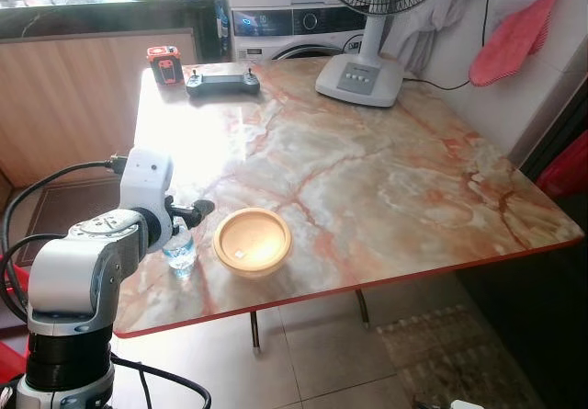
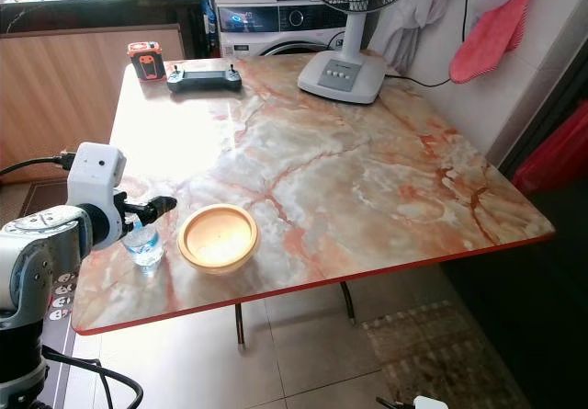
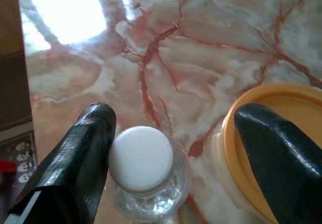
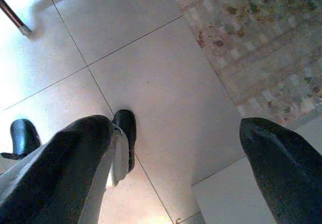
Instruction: Restocking fridge
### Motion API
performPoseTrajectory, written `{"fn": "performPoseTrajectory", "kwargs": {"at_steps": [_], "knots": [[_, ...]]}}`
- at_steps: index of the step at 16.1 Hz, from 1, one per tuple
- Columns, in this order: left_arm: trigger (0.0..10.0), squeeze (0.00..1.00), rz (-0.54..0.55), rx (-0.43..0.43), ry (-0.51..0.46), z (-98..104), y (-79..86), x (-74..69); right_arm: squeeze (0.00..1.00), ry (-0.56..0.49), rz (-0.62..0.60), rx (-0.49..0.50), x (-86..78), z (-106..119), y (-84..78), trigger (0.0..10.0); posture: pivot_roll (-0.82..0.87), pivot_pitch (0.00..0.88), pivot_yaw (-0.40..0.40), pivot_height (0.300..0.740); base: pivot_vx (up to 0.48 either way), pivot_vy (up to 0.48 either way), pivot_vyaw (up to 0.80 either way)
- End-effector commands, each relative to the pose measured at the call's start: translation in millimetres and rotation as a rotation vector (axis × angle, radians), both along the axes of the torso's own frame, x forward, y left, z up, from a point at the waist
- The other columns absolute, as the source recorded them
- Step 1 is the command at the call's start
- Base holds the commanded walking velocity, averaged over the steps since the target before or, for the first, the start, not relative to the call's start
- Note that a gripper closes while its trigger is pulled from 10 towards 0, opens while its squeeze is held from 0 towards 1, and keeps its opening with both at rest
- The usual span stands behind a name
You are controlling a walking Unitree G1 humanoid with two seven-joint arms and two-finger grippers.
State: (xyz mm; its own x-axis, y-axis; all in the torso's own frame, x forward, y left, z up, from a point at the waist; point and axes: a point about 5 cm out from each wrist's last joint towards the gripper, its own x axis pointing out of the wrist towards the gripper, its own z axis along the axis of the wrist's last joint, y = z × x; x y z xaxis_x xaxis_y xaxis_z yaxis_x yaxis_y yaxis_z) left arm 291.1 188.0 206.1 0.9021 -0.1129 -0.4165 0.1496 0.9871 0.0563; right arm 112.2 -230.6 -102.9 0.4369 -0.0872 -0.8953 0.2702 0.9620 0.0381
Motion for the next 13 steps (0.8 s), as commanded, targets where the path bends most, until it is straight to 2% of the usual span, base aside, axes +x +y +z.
{"fn": "performPoseTrajectory", "kwargs": {"at_steps": [1, 5, 13], "knots": [[10.0, 0.00, -0.017, 0.004, 0.009, 0, -2.9, -4.3, 0.00, -0.001, -0.010, 0.002, -0.1, 0, -1.1, 10.0, 0.15, 0.000, -0.057, 0.740, 0.000, 0.000, 0.00], [10.0, 0.00, -0.023, 0.013, 0.015, 5, -5.6, -14.9, 0.00, -0.001, -0.012, 0.007, -0.2, 0, 0.3, 10.0, 0.16, 0.000, -0.050, 0.740, 0.000, 0.000, 0.00], [10.0, 0.00, -0.011, 0.048, 0.035, 9, -0.5, -22.9, 0.00, -0.003, -0.019, 0.024, 0.1, -1, 4.4, 10.0, 0.17, 0.000, -0.033, 0.740, 0.000, 0.000, 0.00]]}}
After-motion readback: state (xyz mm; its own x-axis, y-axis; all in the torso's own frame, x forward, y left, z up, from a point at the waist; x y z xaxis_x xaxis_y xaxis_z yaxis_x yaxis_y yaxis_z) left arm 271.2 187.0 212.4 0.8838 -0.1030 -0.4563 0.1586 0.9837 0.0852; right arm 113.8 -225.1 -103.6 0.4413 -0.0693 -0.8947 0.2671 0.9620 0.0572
